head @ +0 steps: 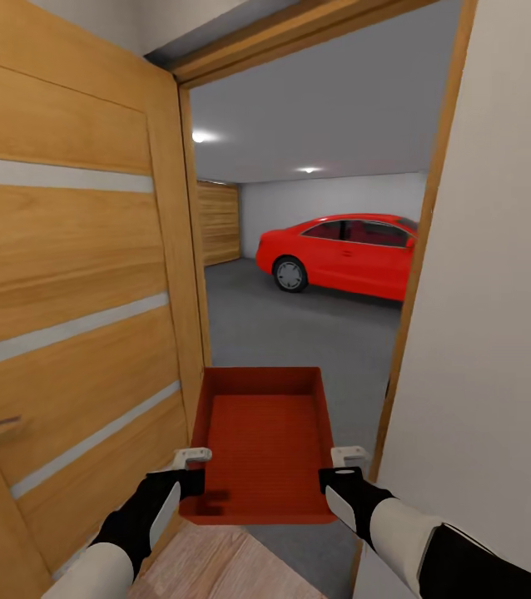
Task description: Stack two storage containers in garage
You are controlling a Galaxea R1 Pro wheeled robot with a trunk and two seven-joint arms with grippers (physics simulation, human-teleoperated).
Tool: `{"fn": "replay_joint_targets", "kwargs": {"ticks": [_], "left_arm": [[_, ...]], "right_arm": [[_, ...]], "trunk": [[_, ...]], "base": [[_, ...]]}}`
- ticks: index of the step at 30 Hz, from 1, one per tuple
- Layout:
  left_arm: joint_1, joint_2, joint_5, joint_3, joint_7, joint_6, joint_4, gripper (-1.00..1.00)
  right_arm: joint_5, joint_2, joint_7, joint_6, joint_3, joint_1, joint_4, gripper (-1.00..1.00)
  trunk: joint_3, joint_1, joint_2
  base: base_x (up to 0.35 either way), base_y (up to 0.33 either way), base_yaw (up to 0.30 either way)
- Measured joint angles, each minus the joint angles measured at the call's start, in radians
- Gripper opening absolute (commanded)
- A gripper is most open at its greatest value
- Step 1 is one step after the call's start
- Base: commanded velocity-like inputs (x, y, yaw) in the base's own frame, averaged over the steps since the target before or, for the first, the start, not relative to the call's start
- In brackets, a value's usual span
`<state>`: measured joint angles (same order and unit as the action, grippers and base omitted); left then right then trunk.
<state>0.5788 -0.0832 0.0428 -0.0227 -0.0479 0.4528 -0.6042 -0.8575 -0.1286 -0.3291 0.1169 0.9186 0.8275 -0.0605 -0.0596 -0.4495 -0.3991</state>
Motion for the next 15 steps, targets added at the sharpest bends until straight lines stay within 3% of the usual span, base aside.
{"fn": "replay_joint_targets", "kwargs": {"ticks": [4,7,15], "left_arm": [[0.0,0.0,0.0,0.0,0.0,0.0,0.0,-1.0],[0.0,0.0,0.0,0.0,0.0,0.0,-0.002,-1.0],[0.0,0.0,-0.001,0.0,0.001,-0.001,-0.006,-1.0]], "right_arm": [[0.001,0.0,0.0,0.0,-0.001,0.0,0.0,-1.0],[0.005,0.0,0.001,-0.001,-0.005,0.0,-0.001,-1.0],[0.007,0.003,-0.003,0.0,-0.006,0.0,-0.008,-1.0]], "trunk": [[0.0,0.0,0.0],[0.0,0.0,0.0],[0.0,0.0,0.0]], "base": [[0.029,0.25,-0.001],[0.005,0.069,-0.022],[0.0,0.004,-0.231]]}}
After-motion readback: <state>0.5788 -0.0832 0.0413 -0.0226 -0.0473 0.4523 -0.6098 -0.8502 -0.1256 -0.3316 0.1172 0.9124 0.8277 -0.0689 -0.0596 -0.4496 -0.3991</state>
